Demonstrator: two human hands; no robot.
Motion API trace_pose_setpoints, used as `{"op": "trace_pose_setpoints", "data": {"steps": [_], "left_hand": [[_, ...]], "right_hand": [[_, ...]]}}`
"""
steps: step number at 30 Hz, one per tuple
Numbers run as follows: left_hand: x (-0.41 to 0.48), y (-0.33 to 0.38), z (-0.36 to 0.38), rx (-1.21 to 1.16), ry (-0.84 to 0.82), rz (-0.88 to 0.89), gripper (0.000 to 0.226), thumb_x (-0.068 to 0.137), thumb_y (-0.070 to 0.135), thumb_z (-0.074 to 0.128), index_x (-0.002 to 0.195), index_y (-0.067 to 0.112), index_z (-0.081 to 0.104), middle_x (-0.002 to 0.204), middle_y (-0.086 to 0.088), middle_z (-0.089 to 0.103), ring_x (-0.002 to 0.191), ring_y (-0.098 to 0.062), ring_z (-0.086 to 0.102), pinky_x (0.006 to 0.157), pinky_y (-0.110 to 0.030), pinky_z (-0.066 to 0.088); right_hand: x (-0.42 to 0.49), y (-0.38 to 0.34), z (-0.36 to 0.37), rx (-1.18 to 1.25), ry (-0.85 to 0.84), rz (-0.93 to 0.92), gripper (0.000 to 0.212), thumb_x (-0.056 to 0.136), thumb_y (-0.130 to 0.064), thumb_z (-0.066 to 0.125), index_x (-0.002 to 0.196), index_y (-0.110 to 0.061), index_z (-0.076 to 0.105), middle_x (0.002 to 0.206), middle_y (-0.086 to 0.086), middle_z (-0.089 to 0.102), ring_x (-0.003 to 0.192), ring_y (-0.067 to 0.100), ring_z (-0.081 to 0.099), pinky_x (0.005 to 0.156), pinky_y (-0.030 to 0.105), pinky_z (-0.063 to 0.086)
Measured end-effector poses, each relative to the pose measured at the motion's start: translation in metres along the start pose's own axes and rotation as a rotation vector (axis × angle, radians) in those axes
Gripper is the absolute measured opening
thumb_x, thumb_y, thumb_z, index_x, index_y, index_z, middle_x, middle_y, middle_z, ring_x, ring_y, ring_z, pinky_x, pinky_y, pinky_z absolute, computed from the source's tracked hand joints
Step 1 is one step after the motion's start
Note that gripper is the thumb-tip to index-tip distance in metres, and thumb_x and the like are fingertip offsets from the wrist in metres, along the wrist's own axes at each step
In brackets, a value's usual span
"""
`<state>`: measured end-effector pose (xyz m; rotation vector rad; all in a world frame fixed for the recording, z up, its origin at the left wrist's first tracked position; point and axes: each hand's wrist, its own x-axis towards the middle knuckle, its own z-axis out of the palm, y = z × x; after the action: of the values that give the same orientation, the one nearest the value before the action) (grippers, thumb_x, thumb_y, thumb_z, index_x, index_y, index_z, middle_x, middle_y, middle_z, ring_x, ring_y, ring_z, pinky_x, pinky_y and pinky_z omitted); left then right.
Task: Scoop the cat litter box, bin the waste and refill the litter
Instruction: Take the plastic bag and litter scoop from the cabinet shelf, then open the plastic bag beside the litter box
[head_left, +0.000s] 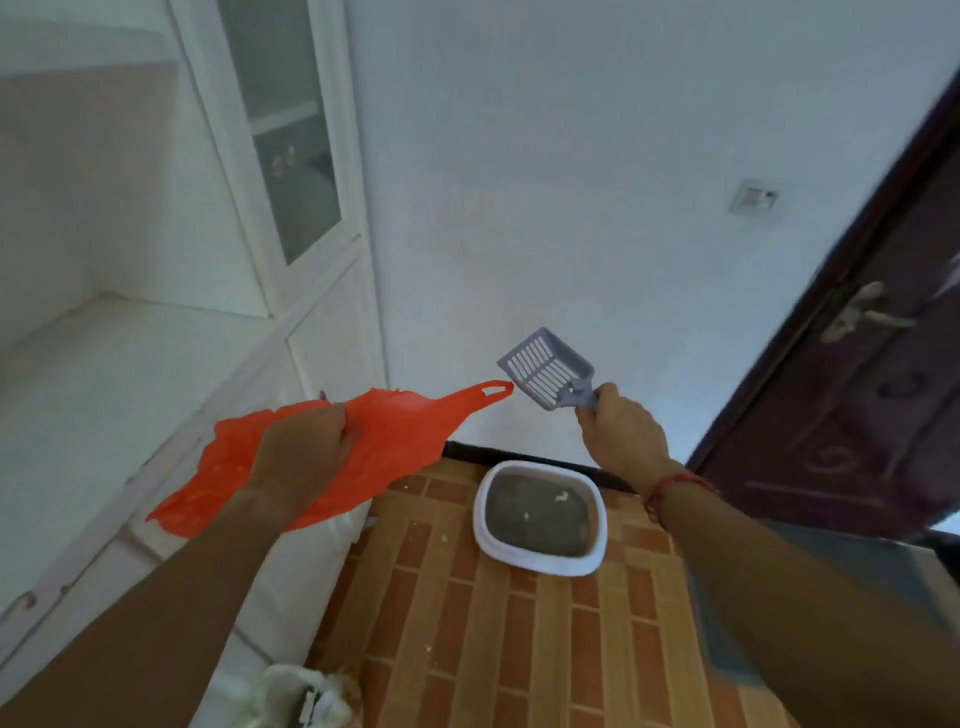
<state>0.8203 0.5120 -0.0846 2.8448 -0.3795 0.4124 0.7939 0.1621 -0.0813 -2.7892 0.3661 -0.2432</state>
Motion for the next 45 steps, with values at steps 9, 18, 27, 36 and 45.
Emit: {"op": "trace_pose_setpoints", "data": {"steps": [9,18,27,36,45], "left_hand": [[0.026,0.106,0.058,-0.050,-0.093,0.107,0.029,0.099,0.027,0.049,0.083,0.007,0.063,0.081,-0.014,0.069,0.074,-0.035,0.065,0.067,-0.042,0.050],[0.036,0.147,0.089,-0.020,-0.148,0.078,0.031,0.100,0.031,0.044,0.080,0.012,0.058,0.077,-0.007,0.065,0.070,-0.028,0.062,0.066,-0.043,0.051],[0.053,0.145,0.130,0.059,-0.221,0.041,0.026,0.099,0.025,0.049,0.089,0.006,0.064,0.089,-0.016,0.070,0.083,-0.037,0.066,0.073,-0.046,0.053],[0.115,0.117,0.184,-0.034,-0.228,-0.007,0.037,0.099,0.031,0.039,0.086,0.008,0.065,0.084,-0.014,0.070,0.078,-0.035,0.067,0.071,-0.044,0.055],[0.175,0.090,0.221,-0.098,-0.217,-0.056,0.032,0.095,0.026,0.045,0.081,0.004,0.064,0.077,-0.017,0.068,0.070,-0.038,0.065,0.064,-0.044,0.052]], "right_hand": [[-0.016,0.125,-0.015,0.016,-0.013,0.163,0.020,0.101,-0.030,0.041,0.092,-0.012,0.038,0.099,0.017,0.063,0.089,0.037,0.060,0.064,0.035,0.035],[0.002,0.188,-0.015,0.023,-0.075,0.188,0.020,0.102,-0.030,0.039,0.094,-0.012,0.038,0.098,0.014,0.063,0.073,0.026,0.047,0.062,0.034,0.034],[0.044,0.195,0.020,0.056,-0.152,0.201,0.021,0.101,-0.032,0.040,0.094,-0.012,0.039,0.086,0.004,0.051,0.077,0.028,0.050,0.065,0.035,0.036],[0.128,0.177,0.063,0.058,-0.210,0.164,0.023,0.101,-0.032,0.040,0.093,-0.011,0.043,0.084,0.006,0.057,0.070,0.025,0.052,0.058,0.035,0.036],[0.196,0.147,0.097,0.070,-0.258,0.178,0.022,0.102,-0.033,0.040,0.093,-0.013,0.044,0.080,0.002,0.056,0.063,0.017,0.051,0.050,0.031,0.033]]}}
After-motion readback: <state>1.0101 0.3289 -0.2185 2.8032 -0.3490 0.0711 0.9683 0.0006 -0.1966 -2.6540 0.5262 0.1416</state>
